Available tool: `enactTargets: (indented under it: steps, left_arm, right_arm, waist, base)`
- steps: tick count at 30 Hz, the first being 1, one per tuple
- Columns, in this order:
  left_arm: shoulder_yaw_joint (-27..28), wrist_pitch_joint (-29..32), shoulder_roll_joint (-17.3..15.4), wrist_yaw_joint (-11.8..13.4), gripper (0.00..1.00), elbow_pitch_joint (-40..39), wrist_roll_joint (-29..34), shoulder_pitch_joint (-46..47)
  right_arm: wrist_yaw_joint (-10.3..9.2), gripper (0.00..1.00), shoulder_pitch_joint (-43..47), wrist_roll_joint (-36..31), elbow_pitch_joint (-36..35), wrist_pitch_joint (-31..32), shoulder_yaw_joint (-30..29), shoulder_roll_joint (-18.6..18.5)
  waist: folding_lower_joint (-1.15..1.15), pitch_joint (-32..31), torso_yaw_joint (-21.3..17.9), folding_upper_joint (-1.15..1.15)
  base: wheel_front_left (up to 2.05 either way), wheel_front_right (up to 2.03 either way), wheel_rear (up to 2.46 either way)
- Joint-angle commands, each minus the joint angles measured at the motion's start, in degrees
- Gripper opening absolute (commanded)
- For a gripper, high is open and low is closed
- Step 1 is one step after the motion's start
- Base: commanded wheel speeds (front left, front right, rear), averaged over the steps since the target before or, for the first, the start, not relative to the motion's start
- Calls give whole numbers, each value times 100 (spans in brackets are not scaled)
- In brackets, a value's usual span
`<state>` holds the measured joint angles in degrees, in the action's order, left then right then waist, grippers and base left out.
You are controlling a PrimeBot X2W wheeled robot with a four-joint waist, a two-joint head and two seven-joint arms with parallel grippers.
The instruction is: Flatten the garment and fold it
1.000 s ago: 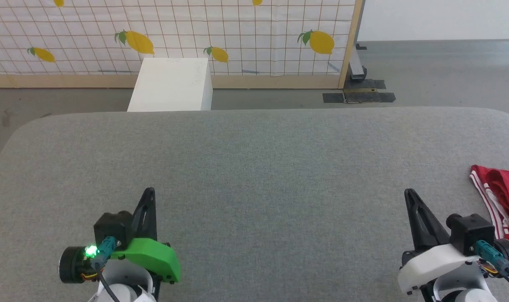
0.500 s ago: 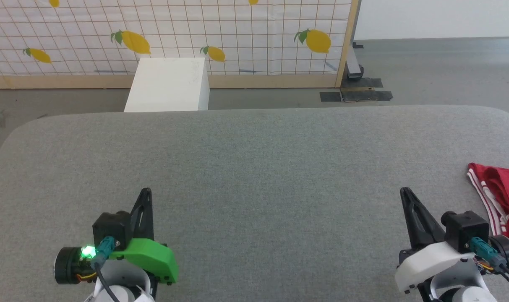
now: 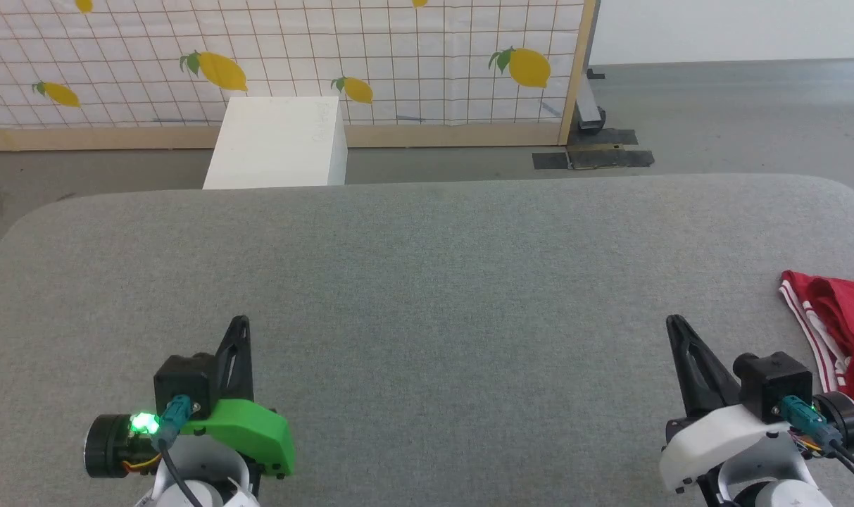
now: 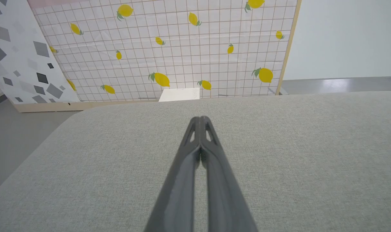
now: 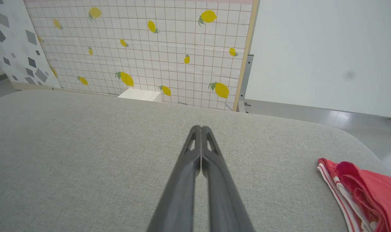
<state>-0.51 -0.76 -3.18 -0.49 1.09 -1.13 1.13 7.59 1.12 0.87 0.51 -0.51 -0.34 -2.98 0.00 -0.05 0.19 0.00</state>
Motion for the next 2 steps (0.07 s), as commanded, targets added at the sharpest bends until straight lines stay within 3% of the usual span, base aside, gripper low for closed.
enactTargets:
  steps: [1, 2]
  left_arm:
    - [35, 27, 29, 39, 0, -54, 67, -94]
    - [39, 40, 29, 41, 0, -68, 79, -99]
  right_arm:
    - [-9, 0, -103, -62, -43, 23, 18, 10]
    - [-10, 0, -105, -69, -45, 30, 22, 10]
  waist:
    - [0, 1, -5, 0]
    - [0, 2, -8, 0]
  base:
    - [0, 0, 0]
    - [0, 0, 0]
